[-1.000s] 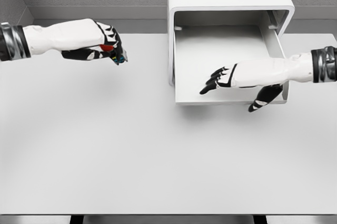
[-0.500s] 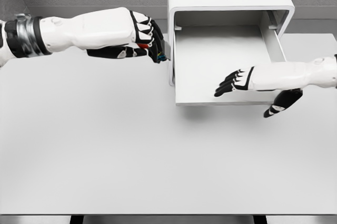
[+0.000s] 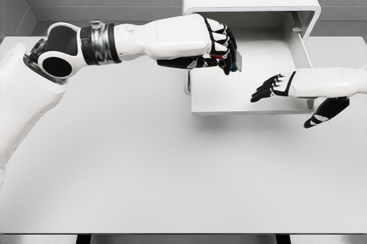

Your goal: Slide open multi-storey tabletop storage cabinets and put open load switch and slide close multi-storey tabletop storage cabinets

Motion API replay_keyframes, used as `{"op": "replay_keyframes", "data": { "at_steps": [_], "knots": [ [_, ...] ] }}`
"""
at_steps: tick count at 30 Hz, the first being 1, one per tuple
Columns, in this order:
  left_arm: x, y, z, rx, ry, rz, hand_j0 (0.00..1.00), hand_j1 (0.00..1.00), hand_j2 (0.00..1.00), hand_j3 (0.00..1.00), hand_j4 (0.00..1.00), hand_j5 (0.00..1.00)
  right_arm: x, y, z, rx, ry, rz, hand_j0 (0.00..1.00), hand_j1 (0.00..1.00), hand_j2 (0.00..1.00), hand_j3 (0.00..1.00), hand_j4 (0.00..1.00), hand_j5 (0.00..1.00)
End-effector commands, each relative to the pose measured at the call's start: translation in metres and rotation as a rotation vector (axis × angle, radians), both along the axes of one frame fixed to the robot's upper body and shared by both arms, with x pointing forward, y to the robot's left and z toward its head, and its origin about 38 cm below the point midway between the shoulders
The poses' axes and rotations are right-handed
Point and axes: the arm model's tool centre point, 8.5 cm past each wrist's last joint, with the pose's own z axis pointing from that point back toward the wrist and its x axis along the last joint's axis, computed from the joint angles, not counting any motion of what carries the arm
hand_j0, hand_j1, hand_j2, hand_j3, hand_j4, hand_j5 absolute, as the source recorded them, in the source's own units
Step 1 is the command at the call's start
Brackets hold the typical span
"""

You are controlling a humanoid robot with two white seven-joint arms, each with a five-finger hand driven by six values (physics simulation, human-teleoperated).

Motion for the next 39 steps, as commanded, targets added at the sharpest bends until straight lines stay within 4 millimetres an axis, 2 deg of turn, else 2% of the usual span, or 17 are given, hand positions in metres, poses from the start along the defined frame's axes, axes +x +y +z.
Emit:
{"op": "replay_keyframes", "data": {
  "at_steps": [1, 2, 7, 22, 23, 26, 27, 34, 39],
  "knots": [
    [0.011, -0.007, -0.01, -0.001, 0.033, 0.025, 0.47, 0.47, 0.47, 0.47, 0.47, 0.47, -0.001, -0.003, 0.003, 0.01, -0.004, -0.014, 1.0, 1.0, 1.0, 1.0, 1.0, 1.0],
    [0.01, -0.014, -0.015, 0.007, 0.047, 0.013, 0.47, 0.47, 0.47, 0.47, 0.47, 0.47, -0.001, -0.001, 0.002, 0.012, -0.003, -0.01, 1.0, 1.0, 1.0, 1.0, 1.0, 1.0],
    [0.024, -0.018, -0.035, 0.046, 0.089, 0.046, 0.47, 0.47, 0.47, 0.47, 0.47, 0.47, -0.002, 0.002, 0.003, 0.014, -0.005, 0.001, 1.0, 1.0, 1.0, 1.0, 1.0, 1.0],
    [0.024, -0.018, -0.036, 0.05, 0.088, 0.048, 0.48, 0.48, 0.48, 0.48, 0.48, 0.48, -0.003, -0.004, 0.006, 0.015, -0.014, -0.017, 1.0, 1.0, 1.0, 1.0, 1.0, 1.0],
    [0.024, -0.018, -0.036, 0.048, 0.088, 0.048, 0.53, 0.53, 0.53, 0.53, 0.53, 0.53, -0.003, -0.004, 0.006, 0.016, -0.015, -0.016, 1.0, 1.0, 1.0, 1.0, 1.0, 1.0],
    [0.024, -0.019, -0.031, 0.019, 0.082, 0.049, 0.96, 0.96, 0.96, 0.96, 0.96, 0.96, -0.003, -0.003, 0.007, 0.019, -0.016, -0.016, 1.0, 1.0, 1.0, 1.0, 1.0, 1.0],
    [0.025, -0.019, -0.026, -0.041, 0.072, 0.056, 1.0, 1.0, 1.0, 1.0, 1.0, 1.0, -0.003, -0.004, 0.007, 0.026, -0.021, -0.02, 1.0, 1.0, 1.0, 1.0, 1.0, 1.0],
    [0.025, -0.02, -0.022, -0.057, 0.066, 0.053, 1.0, 1.0, 1.0, 1.0, 1.0, 1.0, -0.003, -0.004, 0.008, 0.026, -0.022, -0.021, 1.0, 1.0, 1.0, 1.0, 1.0, 1.0],
    [0.016, -0.02, -0.012, -0.103, 0.081, 0.013, 1.0, 1.0, 1.0, 1.0, 1.0, 1.0, -0.006, -0.015, 0.01, 0.015, -0.024, -0.047, 1.0, 1.0, 1.0, 1.0, 1.0, 1.0]
  ]
}}
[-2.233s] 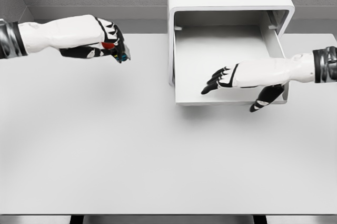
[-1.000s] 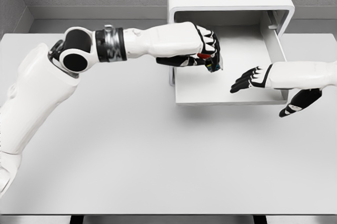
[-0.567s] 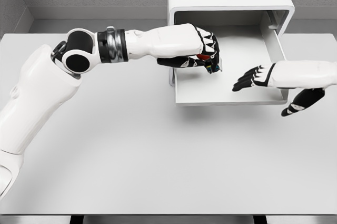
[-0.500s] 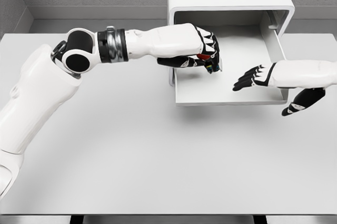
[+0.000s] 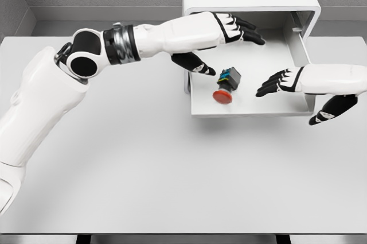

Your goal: Slide open multi-storey tabletop storage cabinets and put open load switch and slide close multi-storey tabletop storage cabinets

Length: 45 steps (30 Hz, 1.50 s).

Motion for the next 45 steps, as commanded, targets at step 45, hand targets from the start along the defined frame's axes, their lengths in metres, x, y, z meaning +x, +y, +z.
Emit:
{"op": "replay_keyframes", "data": {
  "at_steps": [45],
  "knots": [
    [-0.062, 0.198, 0.003, 0.157, 0.191, 0.162, 1.0, 1.0, 1.0, 1.0, 1.0, 1.0, 0.014, 0.042, -0.017, 0.1, -0.023, 0.059, 1.0, 1.0, 1.0, 1.0, 1.0, 1.0]
  ]
}}
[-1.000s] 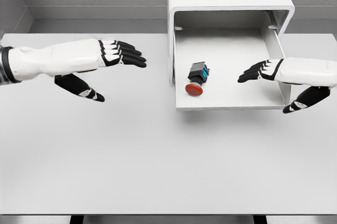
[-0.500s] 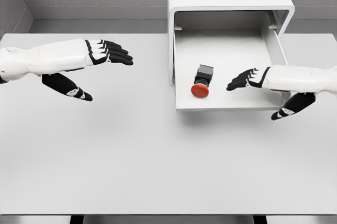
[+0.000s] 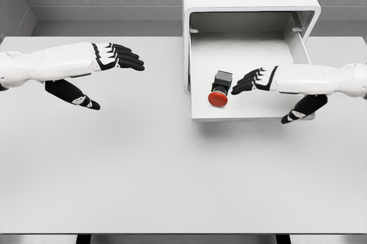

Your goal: Slide open multi-storey tabletop storage cabinets and put open load switch and slide close multi-storey tabletop storage cabinets

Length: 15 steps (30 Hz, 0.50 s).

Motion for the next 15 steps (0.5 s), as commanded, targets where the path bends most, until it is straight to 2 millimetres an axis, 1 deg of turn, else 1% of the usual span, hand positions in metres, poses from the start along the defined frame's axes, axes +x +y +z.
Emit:
{"op": "replay_keyframes", "data": {
  "at_steps": [1, 3, 5, 7, 10, 13, 15],
  "knots": [
    [0.0, 0.001, 0.001, -0.007, 0.003, 0.004, 1.0, 1.0, 1.0, 1.0, 1.0, 1.0, 0.002, 0.002, -0.001, -0.007, -0.007, 0.001, 1.0, 1.0, 1.0, 1.0, 1.0, 1.0],
    [0.0, 0.001, 0.002, -0.007, 0.001, 0.004, 1.0, 1.0, 1.0, 1.0, 1.0, 1.0, 0.006, -0.002, -0.001, -0.011, -0.01, -0.012, 1.0, 1.0, 1.0, 1.0, 1.0, 1.0],
    [0.001, 0.001, 0.001, -0.008, 0.004, 0.005, 1.0, 1.0, 1.0, 1.0, 1.0, 1.0, 0.008, 0.003, -0.001, -0.017, -0.022, -0.002, 1.0, 1.0, 1.0, 1.0, 1.0, 1.0],
    [0.001, 0.001, 0.002, -0.016, 0.005, 0.005, 1.0, 1.0, 1.0, 1.0, 1.0, 1.0, 0.012, 0.003, -0.003, -0.016, -0.02, -0.009, 1.0, 1.0, 1.0, 1.0, 1.0, 1.0],
    [0.001, 0.002, 0.0, -0.014, 0.009, 0.007, 1.0, 1.0, 1.0, 1.0, 1.0, 1.0, 0.033, 0.015, -0.006, -0.023, -0.043, -0.01, 1.0, 1.0, 1.0, 1.0, 1.0, 1.0],
    [0.001, 0.002, 0.0, -0.014, 0.009, 0.007, 1.0, 1.0, 1.0, 1.0, 1.0, 1.0, 0.054, 0.017, -0.01, -0.026, -0.049, -0.044, 1.0, 1.0, 1.0, 1.0, 1.0, 1.0],
    [0.001, 0.002, 0.0, -0.014, 0.008, 0.007, 1.0, 1.0, 1.0, 1.0, 1.0, 1.0, 0.064, 0.017, -0.013, -0.035, -0.055, -0.06, 1.0, 1.0, 1.0, 1.0, 1.0, 1.0]
  ]
}}
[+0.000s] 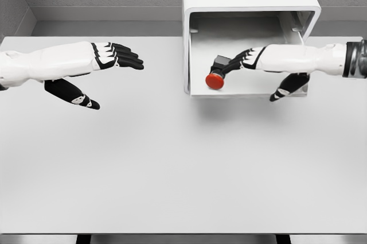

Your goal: Slide open multi-storey tabletop storage cabinets and put open load switch and slide close multi-storey tabletop storage cabinets

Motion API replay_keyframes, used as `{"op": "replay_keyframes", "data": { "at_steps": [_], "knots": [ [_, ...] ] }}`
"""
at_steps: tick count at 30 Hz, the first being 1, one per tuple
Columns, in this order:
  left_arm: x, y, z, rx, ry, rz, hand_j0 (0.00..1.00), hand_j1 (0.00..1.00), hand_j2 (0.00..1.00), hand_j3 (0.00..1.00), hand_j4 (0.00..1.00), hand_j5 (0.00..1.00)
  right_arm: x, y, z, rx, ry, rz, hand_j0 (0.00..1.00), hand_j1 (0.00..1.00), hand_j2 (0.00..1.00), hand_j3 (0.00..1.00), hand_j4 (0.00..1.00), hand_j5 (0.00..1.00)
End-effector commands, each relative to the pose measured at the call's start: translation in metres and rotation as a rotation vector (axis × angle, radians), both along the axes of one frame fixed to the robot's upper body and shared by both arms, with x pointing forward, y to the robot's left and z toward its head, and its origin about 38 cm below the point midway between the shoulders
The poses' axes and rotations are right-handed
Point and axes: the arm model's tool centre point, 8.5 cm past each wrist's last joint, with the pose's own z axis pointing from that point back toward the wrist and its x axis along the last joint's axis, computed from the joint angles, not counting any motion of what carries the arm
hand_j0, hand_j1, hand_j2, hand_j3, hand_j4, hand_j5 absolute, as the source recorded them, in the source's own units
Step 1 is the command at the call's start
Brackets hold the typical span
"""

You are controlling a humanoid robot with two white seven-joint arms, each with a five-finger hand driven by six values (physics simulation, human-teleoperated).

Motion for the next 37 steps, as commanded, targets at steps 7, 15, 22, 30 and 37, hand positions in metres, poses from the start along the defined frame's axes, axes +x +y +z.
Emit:
{"op": "replay_keyframes", "data": {
  "at_steps": [7, 15, 22, 30, 37],
  "knots": [
    [0.0, 0.001, -0.001, -0.005, 0.009, 0.003, 1.0, 1.0, 1.0, 1.0, 1.0, 1.0, 0.032, -0.008, 0.016, -0.018, -0.057, -0.074, 1.0, 1.0, 1.0, 1.0, 1.0, 1.0],
    [0.0, 0.002, -0.005, -0.003, 0.018, 0.008, 1.0, 1.0, 1.0, 1.0, 1.0, 1.0, -0.019, -0.005, 0.018, -0.035, -0.063, 0.031, 1.0, 1.0, 1.0, 1.0, 1.0, 1.0],
    [0.0, 0.004, -0.007, 0.0, 0.024, 0.013, 1.0, 1.0, 1.0, 1.0, 1.0, 1.0, -0.022, -0.033, -0.02, -0.074, 0.032, -0.042, 1.0, 1.0, 1.0, 1.0, 1.0, 1.0],
    [0.002, 0.007, -0.01, -0.001, 0.034, 0.023, 1.0, 1.0, 1.0, 1.0, 1.0, 1.0, -0.017, -0.056, -0.043, -0.102, 0.083, -0.117, 1.0, 1.0, 1.0, 1.0, 1.0, 1.0],
    [0.002, 0.007, -0.01, -0.001, 0.034, 0.026, 1.0, 1.0, 1.0, 1.0, 1.0, 1.0, -0.018, -0.062, -0.055, -0.119, 0.112, -0.133, 1.0, 1.0, 1.0, 1.0, 1.0, 1.0]
  ]
}}
